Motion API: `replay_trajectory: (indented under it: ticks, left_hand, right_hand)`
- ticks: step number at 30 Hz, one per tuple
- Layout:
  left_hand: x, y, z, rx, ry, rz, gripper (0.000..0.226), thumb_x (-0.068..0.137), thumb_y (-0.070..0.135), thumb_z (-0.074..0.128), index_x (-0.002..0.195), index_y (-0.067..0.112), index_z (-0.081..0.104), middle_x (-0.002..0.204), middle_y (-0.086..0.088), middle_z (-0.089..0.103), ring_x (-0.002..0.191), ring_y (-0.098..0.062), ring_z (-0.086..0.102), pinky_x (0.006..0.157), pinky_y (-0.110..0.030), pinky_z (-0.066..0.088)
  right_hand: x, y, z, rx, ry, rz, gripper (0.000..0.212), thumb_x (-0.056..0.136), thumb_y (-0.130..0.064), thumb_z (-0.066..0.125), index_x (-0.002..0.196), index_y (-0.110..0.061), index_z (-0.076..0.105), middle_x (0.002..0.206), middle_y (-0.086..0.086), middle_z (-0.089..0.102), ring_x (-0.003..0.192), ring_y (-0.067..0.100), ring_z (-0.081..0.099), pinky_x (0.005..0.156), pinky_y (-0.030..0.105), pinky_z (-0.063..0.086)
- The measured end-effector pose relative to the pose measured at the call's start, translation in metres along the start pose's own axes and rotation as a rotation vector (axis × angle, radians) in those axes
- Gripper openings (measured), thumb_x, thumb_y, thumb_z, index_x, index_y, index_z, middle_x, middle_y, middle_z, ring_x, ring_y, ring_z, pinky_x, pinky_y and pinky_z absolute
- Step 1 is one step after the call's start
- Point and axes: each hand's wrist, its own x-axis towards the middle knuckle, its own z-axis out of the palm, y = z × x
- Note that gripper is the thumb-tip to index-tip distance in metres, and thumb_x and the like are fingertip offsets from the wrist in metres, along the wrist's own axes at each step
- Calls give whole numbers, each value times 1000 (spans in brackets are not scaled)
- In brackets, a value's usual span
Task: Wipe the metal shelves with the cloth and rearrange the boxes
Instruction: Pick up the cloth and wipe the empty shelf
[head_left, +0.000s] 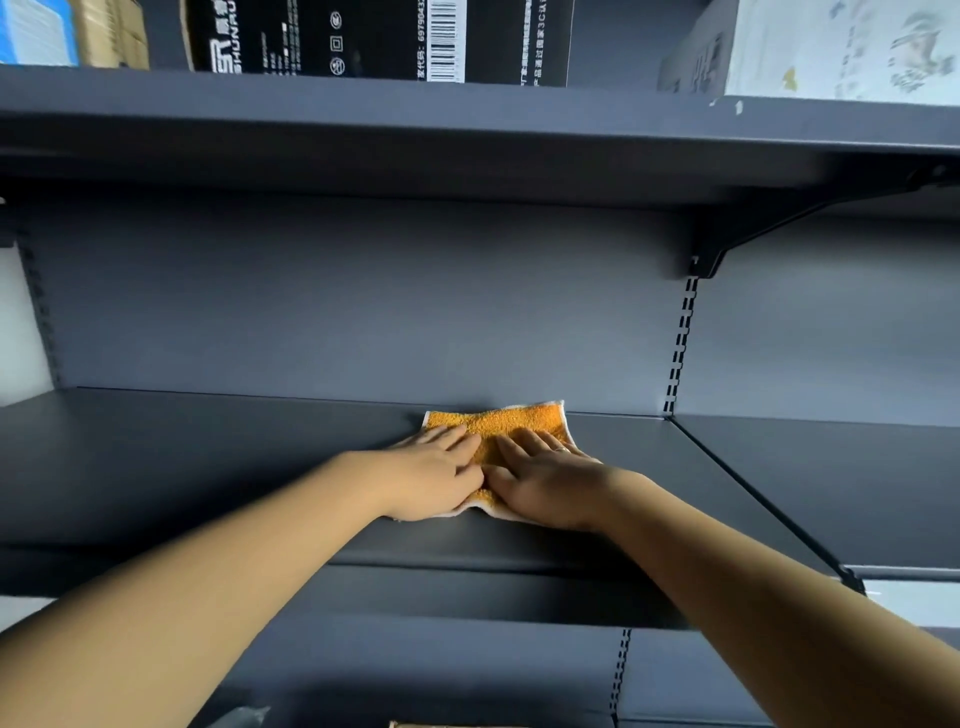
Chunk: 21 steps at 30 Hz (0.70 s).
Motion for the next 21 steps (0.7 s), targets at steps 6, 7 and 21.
replay_trajectory:
  ticks: [6,7,21]
  left_hand:
    - [-51,28,-9,82,-155,-45,62,105,51,10,160,29,-10,166,8,-20,153,-13,-18,127,-42,-2]
    - [-57,31,-11,82,-160,-48,62,105,51,10,160,29,-9,166,9,-19,153,-12,-18,127,-43,-1]
    - [-51,32,0,-21,-108,22,59,106,47,11,159,30,-10,165,14,-20,151,-6,-20,127,-41,-3]
  right_hand:
    - [-56,-5,7,-108,-1,-105,101,81,-82,-14,163,-27,3,170,4,-10,156,31,-11,126,56,2]
    - [-63,-7,4,-101,-16,-97,92,86,-80,-9,163,-30,0,170,1,-11,156,28,-12,126,55,2]
    - [-83,-14,-5,-61,-21,-88,72,102,-64,8,162,-27,-11,169,-2,-16,156,18,-14,127,37,-5]
